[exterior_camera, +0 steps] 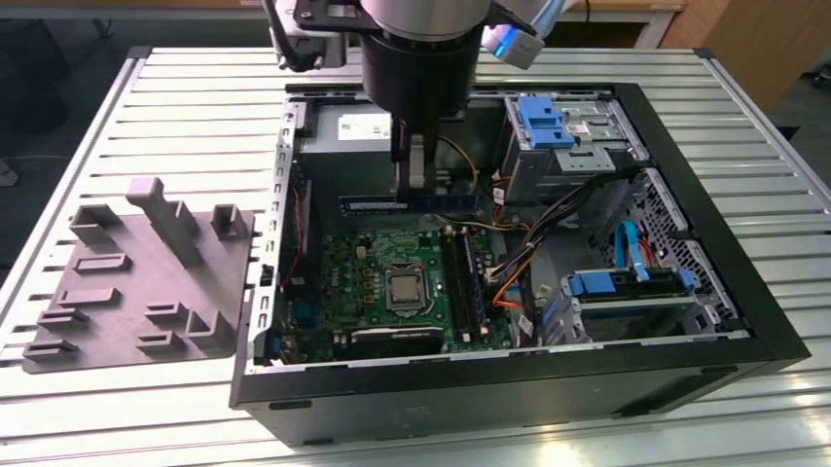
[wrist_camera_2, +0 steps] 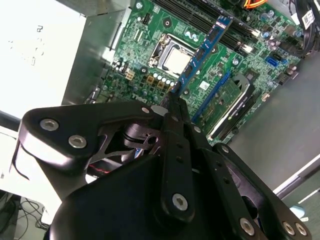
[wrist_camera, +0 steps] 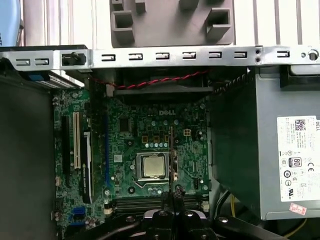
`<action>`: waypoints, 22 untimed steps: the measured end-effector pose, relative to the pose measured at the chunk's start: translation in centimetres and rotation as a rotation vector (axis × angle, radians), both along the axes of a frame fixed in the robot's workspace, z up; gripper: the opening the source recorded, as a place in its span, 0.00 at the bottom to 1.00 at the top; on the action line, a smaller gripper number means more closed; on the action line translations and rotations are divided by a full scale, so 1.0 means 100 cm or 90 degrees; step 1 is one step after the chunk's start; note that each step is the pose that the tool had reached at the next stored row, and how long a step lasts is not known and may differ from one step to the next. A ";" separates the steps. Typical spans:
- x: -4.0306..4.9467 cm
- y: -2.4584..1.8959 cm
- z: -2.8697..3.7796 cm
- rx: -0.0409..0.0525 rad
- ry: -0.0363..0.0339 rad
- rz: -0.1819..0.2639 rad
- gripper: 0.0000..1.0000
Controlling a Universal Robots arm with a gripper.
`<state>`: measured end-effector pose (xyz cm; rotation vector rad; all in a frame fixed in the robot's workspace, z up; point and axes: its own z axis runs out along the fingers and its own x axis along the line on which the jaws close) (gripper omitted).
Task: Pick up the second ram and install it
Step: 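Pick up the second ram and move it above second insertion slot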
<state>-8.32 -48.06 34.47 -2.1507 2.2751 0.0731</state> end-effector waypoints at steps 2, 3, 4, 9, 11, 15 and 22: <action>0.0009 0.0000 -0.0018 -0.0019 0.0000 -0.001 0.11; 0.0011 0.0000 -0.0028 -0.0031 0.0000 -0.002 0.11; 0.0013 0.0000 -0.0039 -0.0045 0.0000 -0.003 0.11; 0.0019 0.0000 -0.0093 -0.0101 0.0000 -0.009 0.11; 0.0022 0.0000 -0.0116 -0.0120 0.0000 -0.010 0.11; 0.0028 0.0000 -0.0153 -0.0143 0.0000 -0.011 0.11; 0.0033 0.0000 -0.0199 -0.0155 0.0000 -0.011 0.11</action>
